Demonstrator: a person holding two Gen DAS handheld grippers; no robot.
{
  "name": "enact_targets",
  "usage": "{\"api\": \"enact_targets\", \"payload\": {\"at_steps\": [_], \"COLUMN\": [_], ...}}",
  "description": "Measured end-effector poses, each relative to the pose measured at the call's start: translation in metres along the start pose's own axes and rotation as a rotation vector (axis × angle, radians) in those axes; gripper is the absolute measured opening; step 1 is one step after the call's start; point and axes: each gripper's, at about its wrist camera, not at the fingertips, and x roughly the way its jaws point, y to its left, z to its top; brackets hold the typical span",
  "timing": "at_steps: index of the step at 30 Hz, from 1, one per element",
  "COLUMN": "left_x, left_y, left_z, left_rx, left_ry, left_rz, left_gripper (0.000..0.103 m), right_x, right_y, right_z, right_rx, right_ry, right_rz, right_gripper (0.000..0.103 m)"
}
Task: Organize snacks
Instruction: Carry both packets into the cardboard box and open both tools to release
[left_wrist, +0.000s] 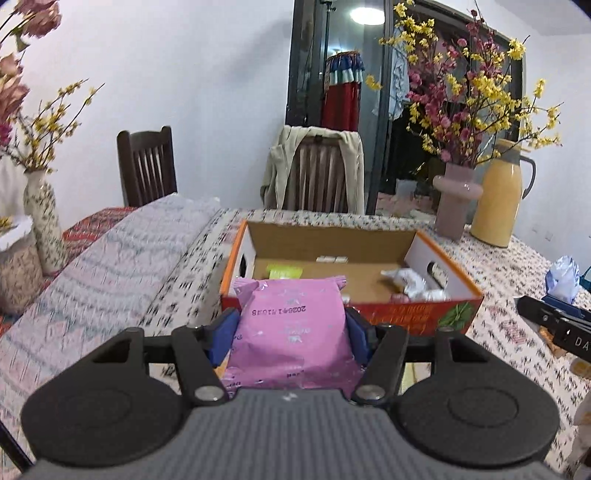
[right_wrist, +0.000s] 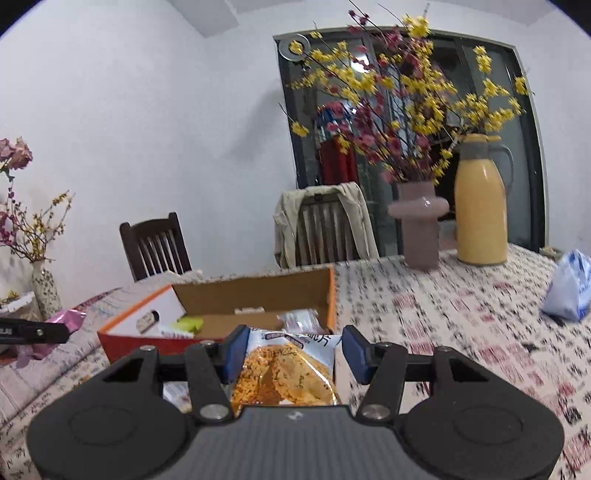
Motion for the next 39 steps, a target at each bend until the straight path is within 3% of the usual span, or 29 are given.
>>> {"api": "enact_targets", "payload": {"at_steps": [12, 26, 39], "left_x": [0.037, 0.101, 0.147], "left_y": [-0.012, -0.014, -0.005], "left_z": [0.038, 0.07, 0.049], "left_rx": [-0.015, -0.049, -0.047], "left_ry": [-0.041, -0.042, 0.011], "left_rz": [-0.014, 0.013, 0.022], "left_gripper": [0.062, 0.062, 0.062], "right_x": [0.038, 0.109, 0.159], "right_y": [0.017, 0.027, 0.023], "right_z": [0.041, 0.071, 0.043], "right_rx": [-0.035, -0.089, -0.092], "right_ry": [-0.035, -0.011, 0.085], "right_rz": [0.024, 0.027, 0.022], "right_gripper": [0.054, 0.054, 0.054]}}
